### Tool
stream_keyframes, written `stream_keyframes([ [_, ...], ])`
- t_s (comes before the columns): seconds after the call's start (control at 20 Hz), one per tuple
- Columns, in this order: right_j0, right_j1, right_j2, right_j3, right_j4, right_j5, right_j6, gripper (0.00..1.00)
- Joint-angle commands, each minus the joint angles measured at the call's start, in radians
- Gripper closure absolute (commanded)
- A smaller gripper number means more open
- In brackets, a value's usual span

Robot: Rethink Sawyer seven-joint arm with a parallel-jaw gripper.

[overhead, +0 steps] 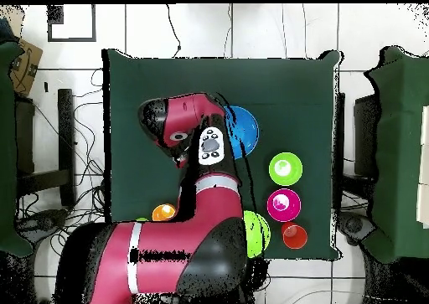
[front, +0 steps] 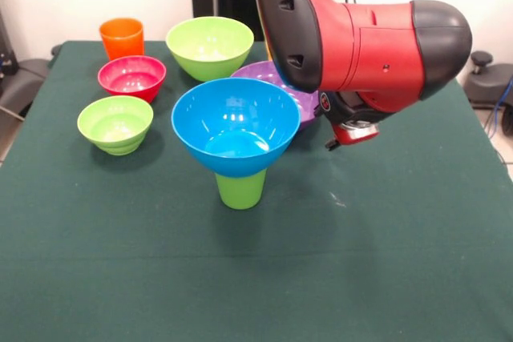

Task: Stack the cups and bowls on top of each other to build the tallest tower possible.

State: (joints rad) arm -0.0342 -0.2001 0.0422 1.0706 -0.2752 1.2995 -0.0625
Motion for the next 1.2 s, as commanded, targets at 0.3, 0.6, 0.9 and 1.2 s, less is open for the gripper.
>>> stream_keyframes([
  [0.3, 0.039, 0.059, 0.035, 0.045, 0.0, -0.031, 0.303, 0.0],
  [0.6, 0.051, 0.029, 0.027, 0.052, 0.016, 0.001, 0.303, 0.0],
  [0.9, 0.054, 0.012, 0.023, 0.063, 0.025, 0.004, 0.298, 0.0],
  [1.2, 0.05, 0.007, 0.021, 0.069, 0.024, -0.008, 0.293, 0.0],
])
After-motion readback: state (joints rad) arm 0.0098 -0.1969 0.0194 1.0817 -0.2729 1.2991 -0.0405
